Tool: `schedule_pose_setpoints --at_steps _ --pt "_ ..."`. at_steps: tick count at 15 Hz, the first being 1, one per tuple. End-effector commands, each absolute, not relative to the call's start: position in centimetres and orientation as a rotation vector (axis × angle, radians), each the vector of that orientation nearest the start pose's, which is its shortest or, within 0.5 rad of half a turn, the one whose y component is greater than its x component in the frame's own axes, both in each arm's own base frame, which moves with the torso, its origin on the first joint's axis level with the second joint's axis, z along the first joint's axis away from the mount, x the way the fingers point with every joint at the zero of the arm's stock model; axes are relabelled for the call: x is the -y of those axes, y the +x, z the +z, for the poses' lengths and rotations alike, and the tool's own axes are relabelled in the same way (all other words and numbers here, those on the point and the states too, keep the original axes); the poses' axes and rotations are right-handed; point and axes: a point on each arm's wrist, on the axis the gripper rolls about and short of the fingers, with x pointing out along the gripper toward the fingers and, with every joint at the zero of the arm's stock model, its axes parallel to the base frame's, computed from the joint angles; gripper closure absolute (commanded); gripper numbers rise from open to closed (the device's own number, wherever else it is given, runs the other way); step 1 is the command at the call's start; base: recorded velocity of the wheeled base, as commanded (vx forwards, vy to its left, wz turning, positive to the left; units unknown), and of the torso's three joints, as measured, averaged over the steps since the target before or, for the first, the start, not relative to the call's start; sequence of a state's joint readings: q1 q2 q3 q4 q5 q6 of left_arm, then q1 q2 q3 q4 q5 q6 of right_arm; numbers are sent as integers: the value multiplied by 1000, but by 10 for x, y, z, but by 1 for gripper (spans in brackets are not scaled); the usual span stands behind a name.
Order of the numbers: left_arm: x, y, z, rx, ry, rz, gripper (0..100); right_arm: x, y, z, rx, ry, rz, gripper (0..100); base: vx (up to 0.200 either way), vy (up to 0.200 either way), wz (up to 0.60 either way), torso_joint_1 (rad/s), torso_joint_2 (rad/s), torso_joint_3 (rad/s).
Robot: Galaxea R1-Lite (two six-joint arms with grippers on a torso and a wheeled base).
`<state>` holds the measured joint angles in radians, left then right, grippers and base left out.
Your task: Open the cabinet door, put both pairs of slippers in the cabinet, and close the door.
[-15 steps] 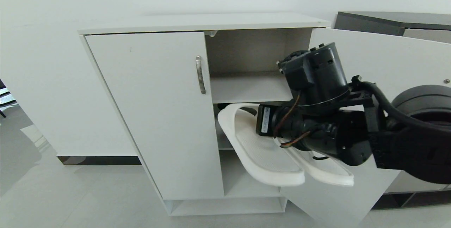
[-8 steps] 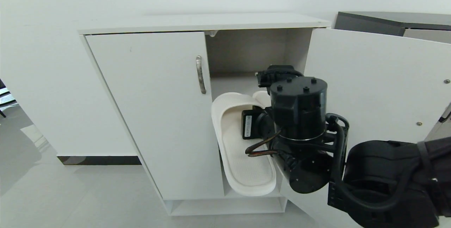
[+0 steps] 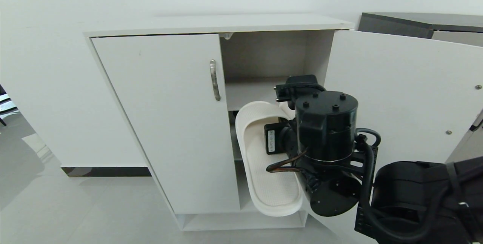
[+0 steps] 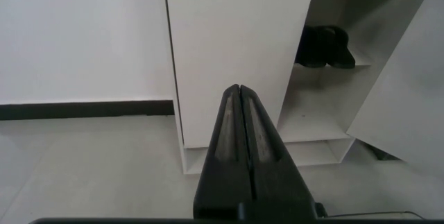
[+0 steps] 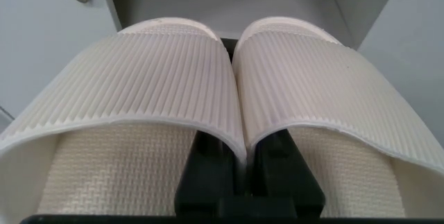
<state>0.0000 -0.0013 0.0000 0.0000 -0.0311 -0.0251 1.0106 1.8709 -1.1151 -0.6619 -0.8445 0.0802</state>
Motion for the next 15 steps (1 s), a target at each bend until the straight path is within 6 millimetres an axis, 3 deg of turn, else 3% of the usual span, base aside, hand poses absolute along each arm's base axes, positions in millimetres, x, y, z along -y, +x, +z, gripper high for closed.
schedule_pose_setpoints --at_steps 1,12,15 --pt "1 -23 75 0 -26 -31 100 -298 204 216 -56 11 170 100 200 0 0 -2 2 7" --pt "1 -23 75 0 -25 -31 100 -303 209 202 -82 -15 167 100 200 0 0 1 3 3" --pt "1 -23 75 0 -25 -31 100 -315 226 195 -85 -24 156 100 200 0 0 1 5 1"
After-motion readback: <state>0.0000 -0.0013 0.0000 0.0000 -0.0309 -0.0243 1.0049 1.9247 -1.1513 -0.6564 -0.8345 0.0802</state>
